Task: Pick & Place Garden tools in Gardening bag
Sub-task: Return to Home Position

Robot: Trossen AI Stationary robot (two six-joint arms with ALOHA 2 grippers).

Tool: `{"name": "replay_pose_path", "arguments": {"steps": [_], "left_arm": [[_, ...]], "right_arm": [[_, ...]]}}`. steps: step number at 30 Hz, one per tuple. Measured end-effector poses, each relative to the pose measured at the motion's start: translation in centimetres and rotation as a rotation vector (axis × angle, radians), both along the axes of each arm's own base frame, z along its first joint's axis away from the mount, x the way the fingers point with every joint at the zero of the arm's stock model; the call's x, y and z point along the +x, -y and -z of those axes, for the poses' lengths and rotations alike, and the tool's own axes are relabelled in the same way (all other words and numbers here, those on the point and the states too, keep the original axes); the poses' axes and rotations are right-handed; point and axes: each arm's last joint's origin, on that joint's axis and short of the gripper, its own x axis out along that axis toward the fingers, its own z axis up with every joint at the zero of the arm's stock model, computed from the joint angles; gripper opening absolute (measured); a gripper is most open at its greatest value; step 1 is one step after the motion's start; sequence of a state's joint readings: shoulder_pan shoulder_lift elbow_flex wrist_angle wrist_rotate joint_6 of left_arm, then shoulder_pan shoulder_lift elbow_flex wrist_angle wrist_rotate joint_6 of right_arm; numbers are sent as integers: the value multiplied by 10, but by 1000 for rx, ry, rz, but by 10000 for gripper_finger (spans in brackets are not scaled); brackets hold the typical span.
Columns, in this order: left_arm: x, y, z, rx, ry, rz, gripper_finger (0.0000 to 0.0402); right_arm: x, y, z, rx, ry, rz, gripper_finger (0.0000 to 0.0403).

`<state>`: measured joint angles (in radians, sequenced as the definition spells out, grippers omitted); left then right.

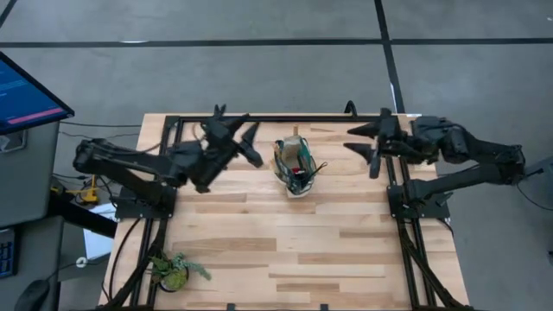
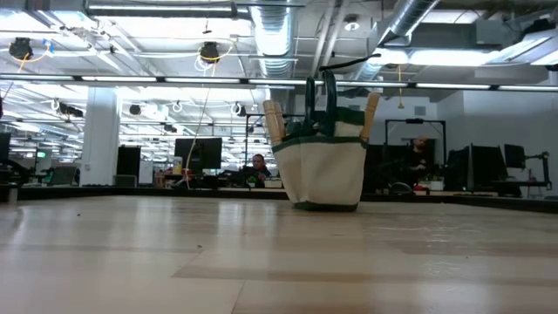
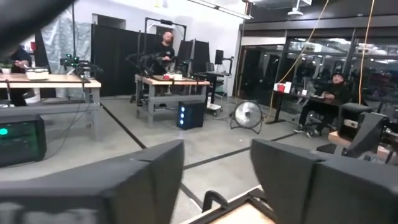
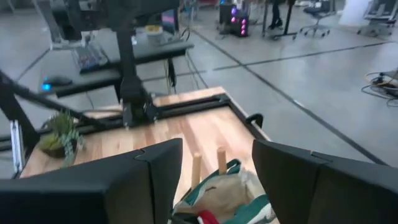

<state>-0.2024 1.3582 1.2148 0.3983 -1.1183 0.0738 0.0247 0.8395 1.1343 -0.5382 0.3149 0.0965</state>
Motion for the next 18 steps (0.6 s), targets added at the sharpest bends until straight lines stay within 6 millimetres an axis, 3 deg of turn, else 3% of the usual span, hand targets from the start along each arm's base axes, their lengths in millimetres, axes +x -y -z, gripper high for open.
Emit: {"name": "replay_pose_path", "arguments": {"steps": [4, 8, 12, 18], "left_arm": [[-24, -5, -15, 3, -16, 2, 98], [-51, -11, -29, 14, -13, 43, 13], [-84, -17, -45, 22, 18, 92, 3], [-122, -25, -47, -25, -12, 170, 1]], "right_arm": [[-14, 7, -6, 8, 48, 46, 176], [-28, 15, -10, -25, 77, 63, 121], [-48, 23, -15, -49, 115, 47, 23], [-65, 32, -15, -49, 122, 3, 4]]}}
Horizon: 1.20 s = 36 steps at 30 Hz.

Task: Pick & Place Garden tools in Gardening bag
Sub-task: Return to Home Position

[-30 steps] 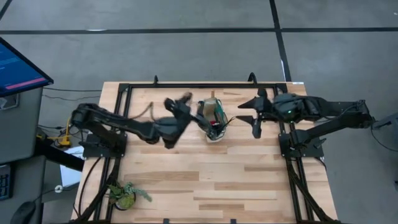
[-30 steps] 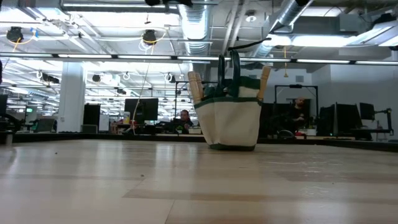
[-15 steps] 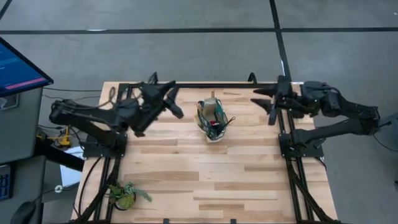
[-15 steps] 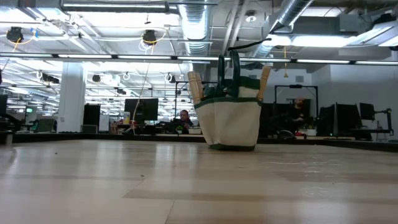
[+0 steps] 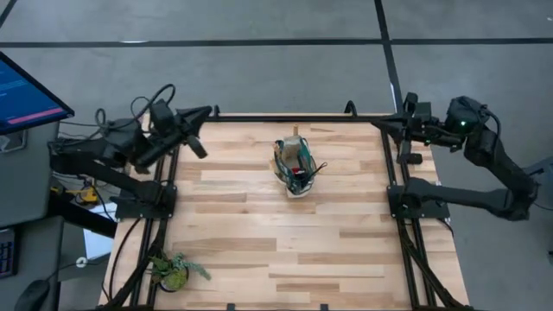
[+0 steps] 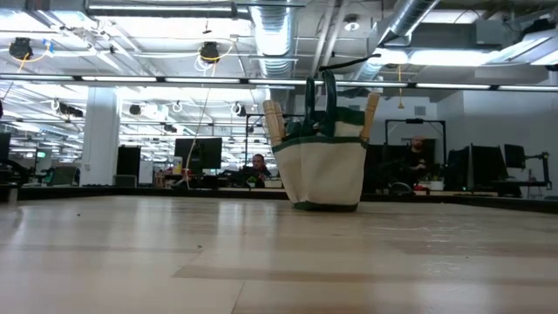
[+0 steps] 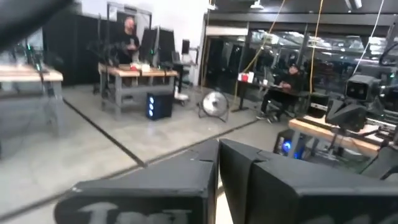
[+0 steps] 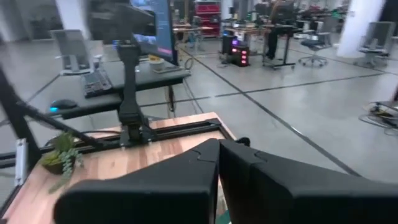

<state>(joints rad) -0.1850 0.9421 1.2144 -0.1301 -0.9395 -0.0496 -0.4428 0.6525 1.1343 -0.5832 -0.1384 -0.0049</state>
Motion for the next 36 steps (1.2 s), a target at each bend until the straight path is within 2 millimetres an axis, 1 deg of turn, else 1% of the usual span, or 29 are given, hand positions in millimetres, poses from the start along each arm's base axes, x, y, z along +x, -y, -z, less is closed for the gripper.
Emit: {"name": "replay_pose_path", "arguments": {"steps": [3, 5, 8, 11, 13, 15, 18, 22, 24, 31, 33, 36], "left_arm": [[-17, -4, 3, -55, -8, 3, 1], [-24, -6, 9, -80, -3, 5, 1], [-30, -6, 31, -93, -27, 48, 1], [-35, -6, 60, -119, -53, 110, 1], [-42, -6, 74, -153, -22, 134, 1], [-50, -8, 87, -181, 9, 156, 1], [-61, -9, 106, -202, 68, 181, 1], [-69, -10, 130, -199, 130, 198, 1], [-70, -10, 146, -198, 132, 198, 1], [-72, -11, 198, -226, 170, 200, 1], [-74, -11, 209, -238, 182, 200, 1], [-79, -12, 219, -247, 210, 190, 1]], "right_arm": [[-2, 4, 1, 0, -9, -58, 4], [-1, 9, 6, 3, -12, -84, 2], [7, 21, 26, 24, 5, -166, 1], [16, 33, 47, 43, 79, -354, 1], [19, 42, 59, 66, 128, -478, 1], [22, 51, 72, 109, 150, -539, 1], [23, 67, 91, 175, 165, -500, 0], [12, 77, 101, 160, 165, -478, 0], [7, 81, 106, 167, 155, -478, 0], [-3, 86, 127, 231, 130, -484, 0], [-3, 86, 130, 221, 127, -492, 0], [-4, 87, 136, 208, 122, -487, 0]]}}
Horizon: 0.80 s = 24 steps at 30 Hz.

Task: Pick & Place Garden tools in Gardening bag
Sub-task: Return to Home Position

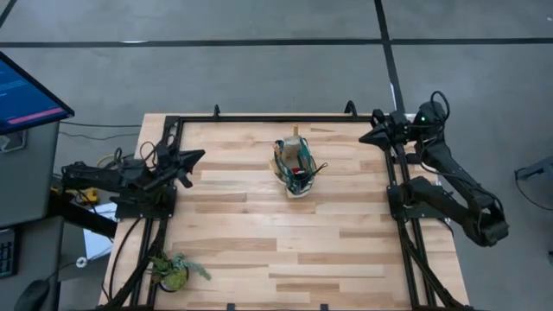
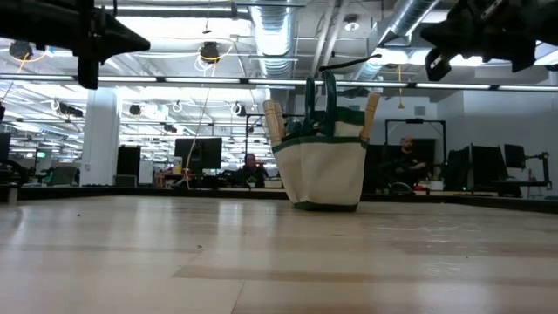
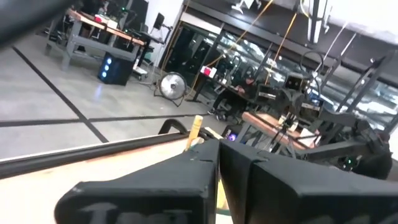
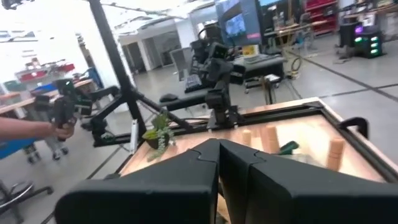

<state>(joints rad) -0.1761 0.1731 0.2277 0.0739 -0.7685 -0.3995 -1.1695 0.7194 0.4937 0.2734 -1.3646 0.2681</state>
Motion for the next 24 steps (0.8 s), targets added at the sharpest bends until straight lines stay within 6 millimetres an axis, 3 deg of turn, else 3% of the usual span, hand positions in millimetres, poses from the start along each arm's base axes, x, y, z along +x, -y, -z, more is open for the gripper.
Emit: {"name": "replay_pose_path", "arguments": {"steps": [10, 16, 21, 24], "left_arm": [[-10, -3, 26, -2, 46, -47, 1], [-6, -2, 42, -45, 33, -57, 1], [-4, -2, 47, -71, 41, -51, 1], [-4, -2, 47, -70, 44, -36, 1]], "right_arm": [[-5, 2, 27, 52, -26, -37, 0], [4, -2, 27, 121, -32, 54, 0], [28, -29, 44, 201, -27, 21, 0], [42, -58, 45, 180, 128, -20, 0]]}}
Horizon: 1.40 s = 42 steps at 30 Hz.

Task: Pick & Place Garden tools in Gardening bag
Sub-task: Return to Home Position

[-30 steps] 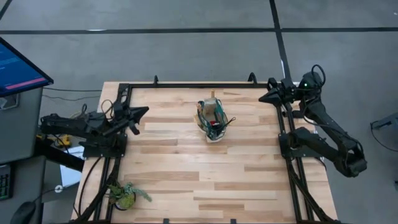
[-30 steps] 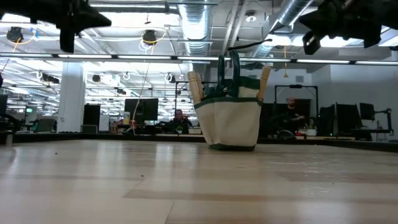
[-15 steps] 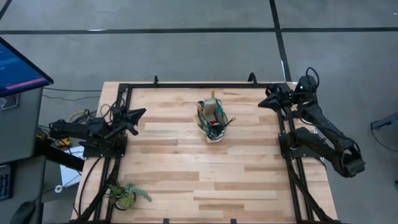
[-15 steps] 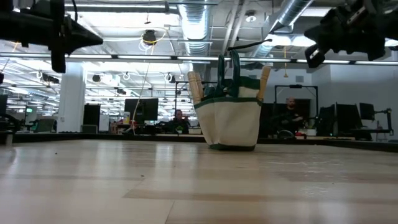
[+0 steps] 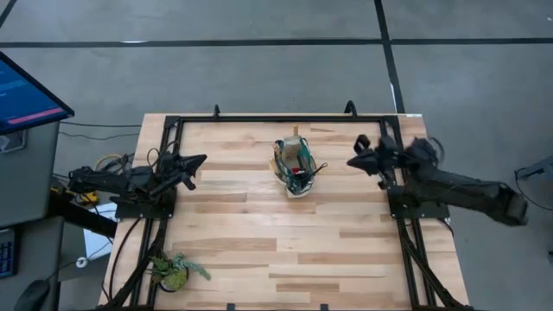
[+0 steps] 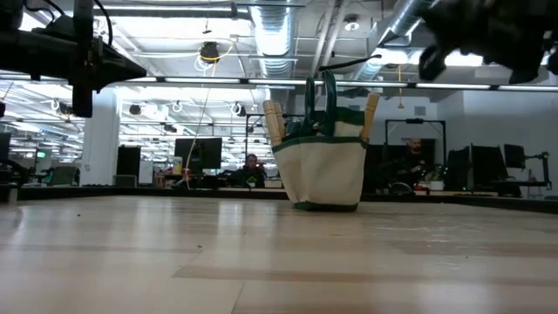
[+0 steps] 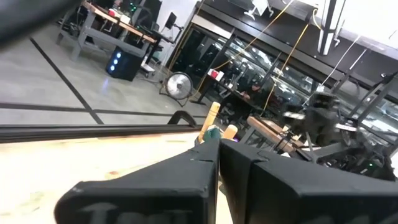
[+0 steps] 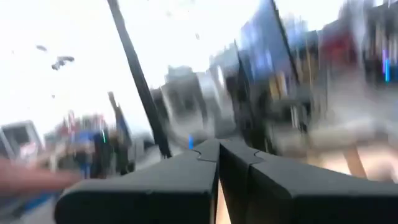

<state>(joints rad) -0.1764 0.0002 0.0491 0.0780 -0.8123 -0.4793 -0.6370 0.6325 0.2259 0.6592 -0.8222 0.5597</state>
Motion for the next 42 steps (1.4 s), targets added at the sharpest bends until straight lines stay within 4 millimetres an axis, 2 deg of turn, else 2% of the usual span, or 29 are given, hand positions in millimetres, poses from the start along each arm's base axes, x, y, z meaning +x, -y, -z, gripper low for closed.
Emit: {"name": "replay_pose_path", "arguments": {"steps": [2, 5, 10, 14, 17, 19, 28, 34, 42], "left_arm": [[0, 0, 0, 1, 0, 1, 1], [0, 0, 0, 6, -3, 0, 1], [0, 0, -1, 22, -12, -1, 1], [0, 0, -1, 26, -14, -2, 1], [0, 0, -1, 29, -16, -2, 1], [0, 0, -1, 32, -19, -2, 1], [0, 0, 0, 43, -34, -14, 1], [2, 0, 7, 72, -75, -14, 1], [1, 0, 8, 104, -103, -36, 3]], "right_arm": [[0, -16, -4, -29, 155, 23, 0], [-9, -23, -3, -31, 235, 95, 0], [-31, -18, -4, -26, 227, 224, 0], [-55, -21, -18, -72, 218, 268, 0], [-64, -22, -8, -36, 125, 299, 0], [-69, -25, -4, -62, 147, 332, 0], [-56, -11, 50, 41, 36, 345, 0], [-52, -8, 64, 38, -83, 410, 0], [-52, -8, 68, 299, -109, 404, 3]]}}
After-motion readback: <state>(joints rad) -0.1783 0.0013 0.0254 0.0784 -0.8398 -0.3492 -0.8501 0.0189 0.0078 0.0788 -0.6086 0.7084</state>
